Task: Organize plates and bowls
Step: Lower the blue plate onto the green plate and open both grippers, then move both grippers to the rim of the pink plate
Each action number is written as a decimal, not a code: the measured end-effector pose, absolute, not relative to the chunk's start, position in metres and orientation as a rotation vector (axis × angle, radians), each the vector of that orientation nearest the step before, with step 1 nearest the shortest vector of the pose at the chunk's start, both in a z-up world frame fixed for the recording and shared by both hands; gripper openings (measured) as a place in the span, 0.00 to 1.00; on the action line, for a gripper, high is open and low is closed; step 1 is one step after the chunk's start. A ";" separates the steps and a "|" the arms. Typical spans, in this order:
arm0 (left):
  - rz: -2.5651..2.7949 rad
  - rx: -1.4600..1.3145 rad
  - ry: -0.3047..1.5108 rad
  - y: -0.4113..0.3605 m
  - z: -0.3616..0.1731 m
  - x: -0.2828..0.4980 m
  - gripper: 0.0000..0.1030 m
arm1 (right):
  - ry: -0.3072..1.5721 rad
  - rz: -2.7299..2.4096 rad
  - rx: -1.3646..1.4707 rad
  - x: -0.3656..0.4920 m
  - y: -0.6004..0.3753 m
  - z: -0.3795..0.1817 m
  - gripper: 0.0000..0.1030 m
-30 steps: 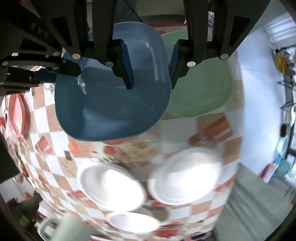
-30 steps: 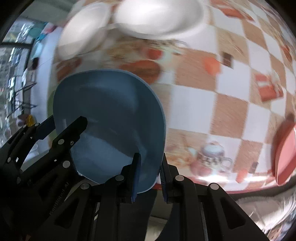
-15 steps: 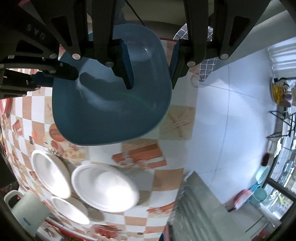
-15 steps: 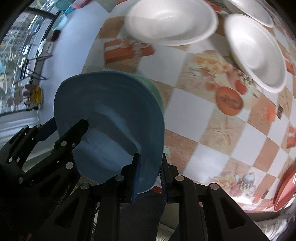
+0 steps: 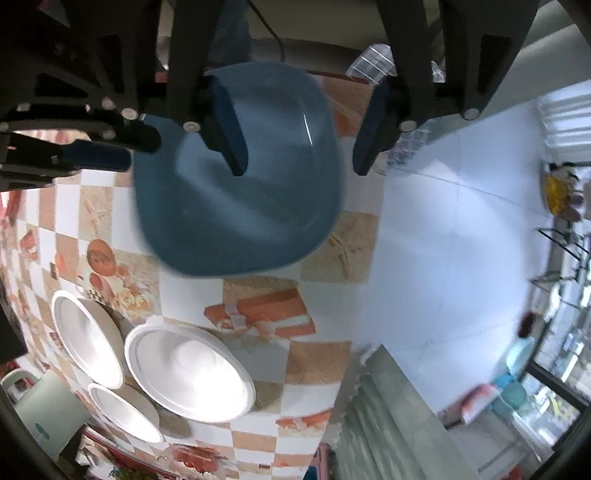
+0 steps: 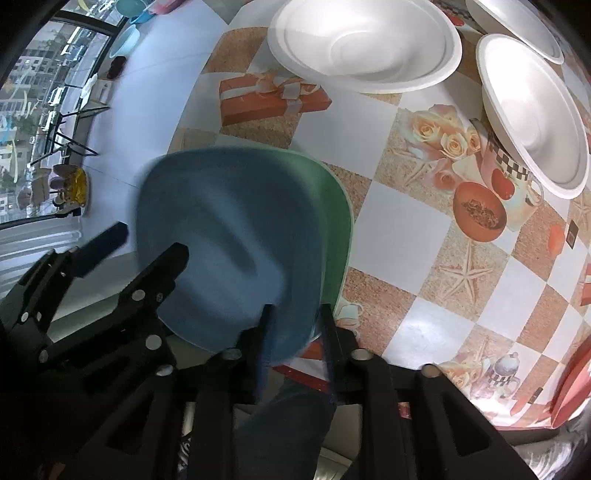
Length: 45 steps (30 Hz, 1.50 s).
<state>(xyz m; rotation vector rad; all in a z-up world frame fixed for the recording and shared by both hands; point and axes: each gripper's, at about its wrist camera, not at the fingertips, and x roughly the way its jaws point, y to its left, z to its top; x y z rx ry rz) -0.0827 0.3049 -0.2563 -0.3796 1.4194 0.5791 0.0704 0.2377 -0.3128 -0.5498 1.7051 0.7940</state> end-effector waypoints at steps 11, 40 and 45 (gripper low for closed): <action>0.531 -0.398 1.468 0.300 -0.256 -0.078 0.79 | 1.735 0.664 -0.409 0.112 0.163 -0.305 0.86; -0.044 0.088 1.616 0.062 -0.250 0.103 0.79 | 1.764 -0.066 0.347 0.160 -0.186 -0.302 0.86; -0.088 0.153 1.630 0.019 -0.255 0.130 0.79 | 1.779 -0.086 0.398 0.169 -0.213 -0.309 0.86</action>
